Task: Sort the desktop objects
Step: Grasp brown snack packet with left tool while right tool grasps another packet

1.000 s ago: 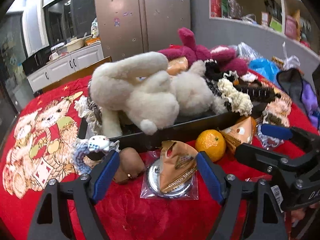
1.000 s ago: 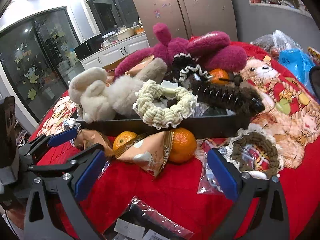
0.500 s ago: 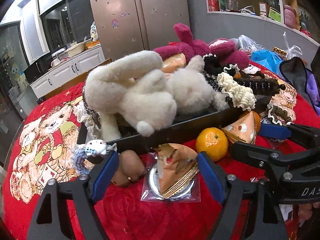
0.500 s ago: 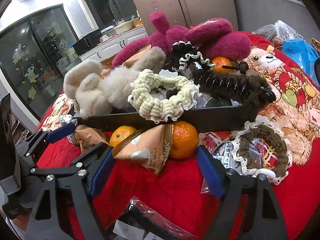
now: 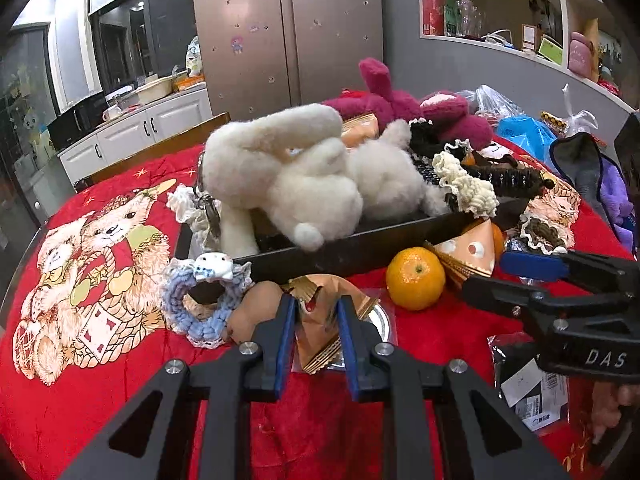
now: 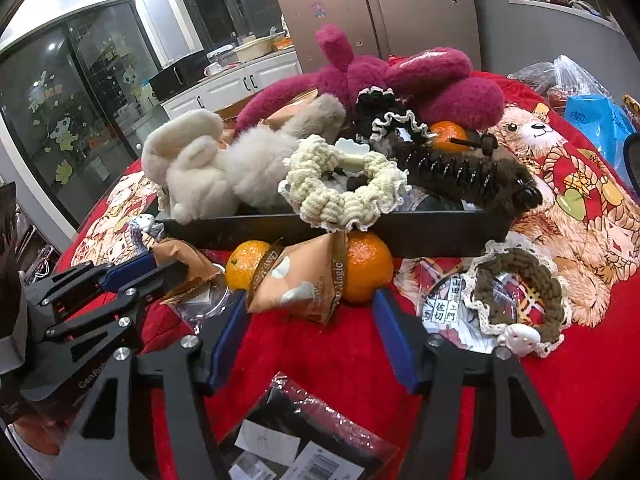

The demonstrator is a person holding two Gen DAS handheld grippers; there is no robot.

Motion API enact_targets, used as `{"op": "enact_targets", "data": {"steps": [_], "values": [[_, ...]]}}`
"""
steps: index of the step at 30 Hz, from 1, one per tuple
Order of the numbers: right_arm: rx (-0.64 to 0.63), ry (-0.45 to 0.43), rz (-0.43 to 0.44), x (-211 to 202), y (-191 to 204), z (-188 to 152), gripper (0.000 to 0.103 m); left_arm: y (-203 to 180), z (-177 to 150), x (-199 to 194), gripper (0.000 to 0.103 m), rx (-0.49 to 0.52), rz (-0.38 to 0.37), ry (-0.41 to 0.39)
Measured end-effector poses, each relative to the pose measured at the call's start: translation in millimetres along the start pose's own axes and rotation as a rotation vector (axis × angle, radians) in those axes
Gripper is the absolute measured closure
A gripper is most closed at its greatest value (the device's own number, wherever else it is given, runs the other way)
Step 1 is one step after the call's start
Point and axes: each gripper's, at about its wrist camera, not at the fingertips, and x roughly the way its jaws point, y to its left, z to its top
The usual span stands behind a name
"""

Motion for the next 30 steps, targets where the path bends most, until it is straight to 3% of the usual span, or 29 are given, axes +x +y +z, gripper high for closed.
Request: {"op": "enact_targets", "data": {"steps": [3, 5, 9, 24, 26, 28, 29, 30], "values": [[0.006, 0.002, 0.012, -2, 1, -1, 0.047, 2, 1, 0, 0.081, -0.025, -0.017, 0.003], [0.002, 0.002, 0.050, -4, 3, -1, 0.068, 3, 1, -1, 0.082, -0.031, -0.023, 0.003], [-0.064, -0.007, 0.009, -6, 16, -3, 0.070, 6, 1, -4, 0.083, -0.047, -0.038, 0.002], [-0.097, -0.021, -0.015, -11, 19, -6, 0.073, 9, -1, -31, 0.085, -0.050, -0.032, -0.061], [-0.112, -0.028, -0.009, -14, 23, -6, 0.086, 12, 0, -33, 0.086, -0.063, -0.040, -0.067], [-0.144, -0.042, -0.036, -18, 27, -7, 0.088, 15, -1, -37, 0.086, -0.070, -0.039, -0.076], [-0.157, -0.049, -0.040, -19, 30, -8, 0.097, 16, -1, -38, 0.086, -0.071, -0.035, -0.082], [-0.163, -0.050, -0.030, -21, 32, -8, 0.097, 16, -1, -40, 0.087, -0.073, -0.033, -0.085]]}}
